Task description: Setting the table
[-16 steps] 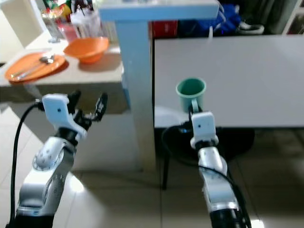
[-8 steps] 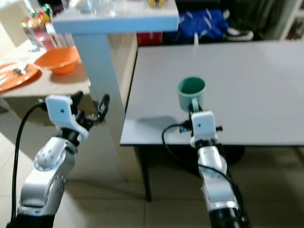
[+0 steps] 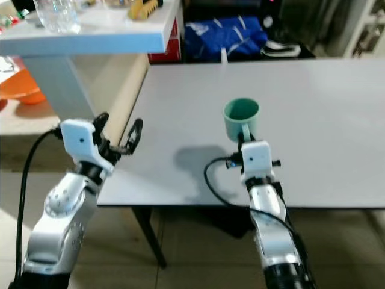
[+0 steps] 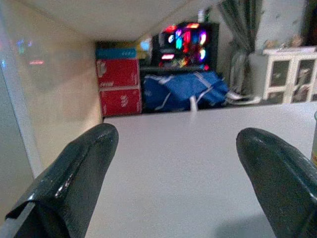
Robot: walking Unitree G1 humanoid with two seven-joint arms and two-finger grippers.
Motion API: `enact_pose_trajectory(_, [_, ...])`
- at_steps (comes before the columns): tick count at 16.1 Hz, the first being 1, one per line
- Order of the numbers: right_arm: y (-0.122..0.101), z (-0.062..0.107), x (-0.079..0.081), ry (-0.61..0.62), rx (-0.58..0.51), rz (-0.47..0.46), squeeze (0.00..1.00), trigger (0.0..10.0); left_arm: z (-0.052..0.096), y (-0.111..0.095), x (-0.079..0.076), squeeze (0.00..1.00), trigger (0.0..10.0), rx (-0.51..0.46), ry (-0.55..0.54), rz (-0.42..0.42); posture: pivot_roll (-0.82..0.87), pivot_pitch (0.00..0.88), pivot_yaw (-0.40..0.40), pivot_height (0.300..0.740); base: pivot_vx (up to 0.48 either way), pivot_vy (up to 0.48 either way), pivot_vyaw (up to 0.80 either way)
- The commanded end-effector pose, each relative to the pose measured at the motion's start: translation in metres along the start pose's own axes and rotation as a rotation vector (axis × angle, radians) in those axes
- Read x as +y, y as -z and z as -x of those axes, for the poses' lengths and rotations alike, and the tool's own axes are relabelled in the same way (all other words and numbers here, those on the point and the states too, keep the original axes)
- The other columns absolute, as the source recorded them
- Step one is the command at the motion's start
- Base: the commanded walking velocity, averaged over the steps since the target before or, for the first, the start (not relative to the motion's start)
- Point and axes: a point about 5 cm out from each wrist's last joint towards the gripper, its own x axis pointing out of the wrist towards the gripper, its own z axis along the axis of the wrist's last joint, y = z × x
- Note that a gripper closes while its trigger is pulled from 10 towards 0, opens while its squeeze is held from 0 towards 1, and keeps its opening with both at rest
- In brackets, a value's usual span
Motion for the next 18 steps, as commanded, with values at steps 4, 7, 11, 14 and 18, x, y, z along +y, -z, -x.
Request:
enact_pose_trajectory(4, [-0.005, -0.002, 0.004, -0.017, -0.025, 0.008, 0.00, 10.0, -0.002, -0.004, -0.005, 0.00, 10.0, -0.014, 0.038, -0.017, -0.17, 0.000, 0.105, 0.740, 0.000, -0.448, 0.00])
enact_pose_trajectory(7, [-0.007, -0.002, 0.003, -0.012, -0.028, 0.008, 0.00, 10.0, -0.003, -0.004, -0.007, 0.00, 10.0, -0.013, 0.053, -0.023, -0.17, 0.000, 0.108, 0.740, 0.000, -0.454, 0.00])
enact_pose_trajectory(11, [-0.019, -0.016, -0.007, 0.034, -0.060, 0.024, 0.00, 10.0, -0.004, -0.007, -0.007, 0.00, 10.0, -0.030, 0.051, 0.008, -0.17, 0.000, 0.108, 0.740, 0.000, -0.227, 0.00])
enact_pose_trajectory(14, [-0.030, -0.036, -0.019, 0.079, -0.088, 0.019, 0.00, 10.0, -0.006, -0.006, -0.005, 0.00, 10.0, -0.029, 0.039, 0.006, -0.16, 0.000, 0.106, 0.740, 0.000, 0.000, 0.00])
enact_pose_trajectory(18, [-0.034, -0.070, -0.030, 0.125, -0.059, -0.009, 0.00, 10.0, -0.008, -0.006, -0.002, 0.00, 10.0, -0.023, 0.033, -0.013, -0.13, 0.000, 0.097, 0.740, 0.000, 0.000, 0.00])
